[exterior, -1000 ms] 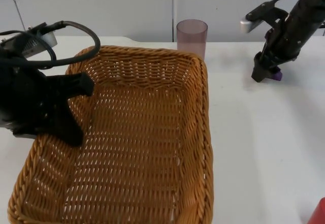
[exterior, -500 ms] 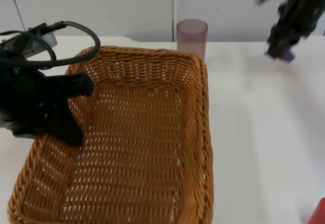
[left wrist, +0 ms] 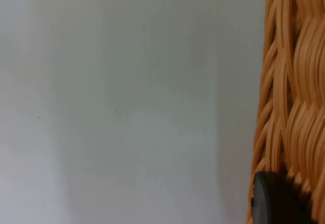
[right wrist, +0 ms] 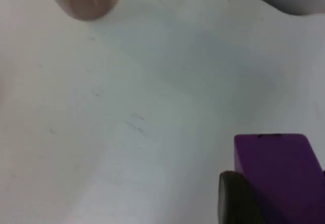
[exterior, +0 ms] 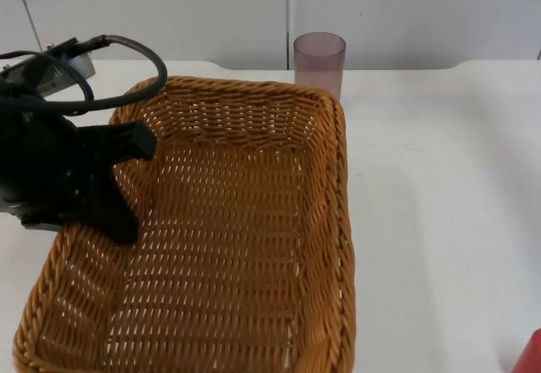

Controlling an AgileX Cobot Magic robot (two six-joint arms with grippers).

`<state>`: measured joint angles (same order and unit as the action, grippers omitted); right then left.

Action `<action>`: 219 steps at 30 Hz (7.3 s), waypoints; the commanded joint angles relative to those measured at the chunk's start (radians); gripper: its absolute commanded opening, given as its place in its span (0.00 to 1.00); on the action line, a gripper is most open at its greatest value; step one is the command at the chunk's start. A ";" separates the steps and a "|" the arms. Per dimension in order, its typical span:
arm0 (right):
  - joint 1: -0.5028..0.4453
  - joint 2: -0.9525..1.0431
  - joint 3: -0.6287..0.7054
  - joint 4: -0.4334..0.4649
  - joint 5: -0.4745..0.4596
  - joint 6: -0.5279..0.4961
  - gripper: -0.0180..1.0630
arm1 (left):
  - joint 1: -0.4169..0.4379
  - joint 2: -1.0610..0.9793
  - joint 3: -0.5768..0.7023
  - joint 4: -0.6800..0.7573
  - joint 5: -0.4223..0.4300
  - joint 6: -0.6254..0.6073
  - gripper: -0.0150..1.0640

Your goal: Pick up the basket with the left hand and place the triangular block into the basket with the right hand.

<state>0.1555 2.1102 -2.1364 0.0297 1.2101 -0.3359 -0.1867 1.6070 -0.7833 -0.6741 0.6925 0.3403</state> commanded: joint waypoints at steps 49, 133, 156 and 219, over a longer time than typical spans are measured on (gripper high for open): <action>0.637 -0.125 0.633 0.031 -0.510 0.189 0.04 | 0.003 -0.013 0.001 -0.013 0.008 0.002 0.01; 0.630 -1.278 0.971 -0.206 -0.422 0.429 0.69 | -0.207 0.624 -0.617 -0.092 -0.010 -0.077 0.77; 0.630 -1.278 0.986 -0.264 -0.416 0.433 0.69 | -0.196 0.053 -0.487 0.355 -0.005 -0.312 0.86; 0.632 -2.110 1.622 -0.079 -0.130 0.353 0.69 | -0.195 -1.607 0.289 0.613 0.381 -0.332 0.86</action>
<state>0.7860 0.0028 -0.5173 -0.0520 1.0992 0.0234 -0.3852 0.0039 -0.5004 -0.0731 1.0709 0.0184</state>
